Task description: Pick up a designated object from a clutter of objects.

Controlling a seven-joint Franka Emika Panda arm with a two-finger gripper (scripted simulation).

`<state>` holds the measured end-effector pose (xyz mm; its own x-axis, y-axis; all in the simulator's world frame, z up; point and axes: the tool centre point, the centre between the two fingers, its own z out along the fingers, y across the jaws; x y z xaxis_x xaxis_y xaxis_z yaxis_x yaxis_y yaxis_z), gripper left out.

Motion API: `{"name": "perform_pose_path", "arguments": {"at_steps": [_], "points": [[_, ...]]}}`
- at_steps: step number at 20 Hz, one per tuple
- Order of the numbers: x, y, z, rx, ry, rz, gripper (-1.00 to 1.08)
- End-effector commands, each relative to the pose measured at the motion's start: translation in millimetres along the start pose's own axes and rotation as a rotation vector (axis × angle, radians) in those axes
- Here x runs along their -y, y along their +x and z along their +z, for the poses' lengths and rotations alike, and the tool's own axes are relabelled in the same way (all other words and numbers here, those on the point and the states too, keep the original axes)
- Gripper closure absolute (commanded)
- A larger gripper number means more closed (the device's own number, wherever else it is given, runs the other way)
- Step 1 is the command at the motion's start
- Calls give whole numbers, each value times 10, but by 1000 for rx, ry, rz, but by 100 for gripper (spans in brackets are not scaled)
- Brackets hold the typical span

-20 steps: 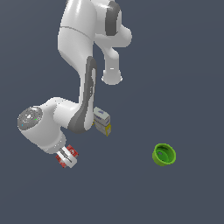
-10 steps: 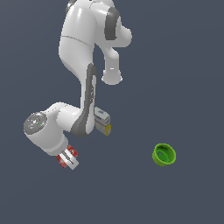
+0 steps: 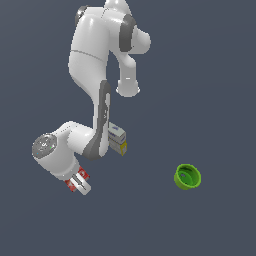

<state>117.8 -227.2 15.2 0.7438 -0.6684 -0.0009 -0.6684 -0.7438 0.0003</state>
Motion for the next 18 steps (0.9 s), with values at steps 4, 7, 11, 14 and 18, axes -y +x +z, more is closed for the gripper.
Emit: {"name": "perform_pose_path", "arguments": {"at_steps": [4,7,11,14,18], "points": [[4,3,-1,-1,0,0,108],[4,3,-1,-1,0,0,108],[11,-3,-10,-1,0,0,108],[46,-36,-55,-1,0,0,108],[145,-125,-178,-1,0,0,108]]}}
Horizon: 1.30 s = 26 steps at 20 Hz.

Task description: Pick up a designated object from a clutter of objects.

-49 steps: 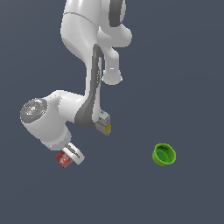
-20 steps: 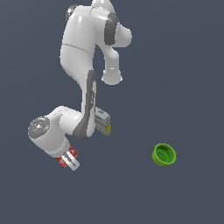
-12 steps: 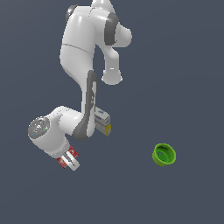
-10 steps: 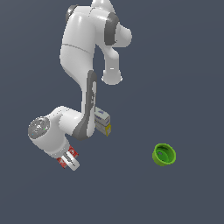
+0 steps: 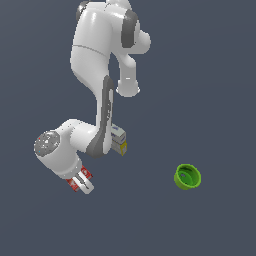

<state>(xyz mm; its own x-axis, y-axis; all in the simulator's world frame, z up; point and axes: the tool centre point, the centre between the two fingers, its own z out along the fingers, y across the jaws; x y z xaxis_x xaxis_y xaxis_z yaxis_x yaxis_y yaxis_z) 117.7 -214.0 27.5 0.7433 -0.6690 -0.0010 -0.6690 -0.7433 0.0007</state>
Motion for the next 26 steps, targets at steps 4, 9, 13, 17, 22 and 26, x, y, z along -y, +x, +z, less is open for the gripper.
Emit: {"name": "perform_pose_path", "arguments": {"at_steps": [4,9,13,17,22,26], "points": [[210,-182,-258,-1,1,-1,108],[518,-458,-642,0,1,-1,108],[795,-705,-990,0,1,-1,108],[1072,-949,-1341,-1,1,-1,108],[1419,-1249,-1780,-2,0,-1,108],[1695,-1483,-2126,-2,-1,0,108]]}}
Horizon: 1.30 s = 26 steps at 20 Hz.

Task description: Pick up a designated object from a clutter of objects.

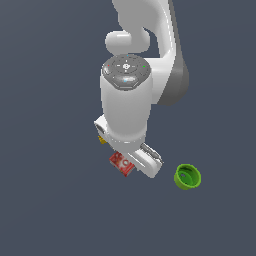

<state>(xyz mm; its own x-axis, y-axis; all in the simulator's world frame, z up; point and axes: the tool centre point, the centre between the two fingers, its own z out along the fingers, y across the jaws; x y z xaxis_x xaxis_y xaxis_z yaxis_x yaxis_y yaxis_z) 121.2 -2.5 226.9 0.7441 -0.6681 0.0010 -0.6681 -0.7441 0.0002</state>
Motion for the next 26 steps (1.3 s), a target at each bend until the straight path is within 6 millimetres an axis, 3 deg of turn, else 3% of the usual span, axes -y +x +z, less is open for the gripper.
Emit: {"name": "perform_pose_path", "arguments": {"at_steps": [1,9,13,19,26], "points": [[169,-150,-218,0,-1,1,108],[707,-577,-870,0,-1,1,108],[907,-724,-1104,0,0,1,108],[1081,-841,-1298,1,0,0,108],[1143,-876,-1363,1,0,0,108]]}}
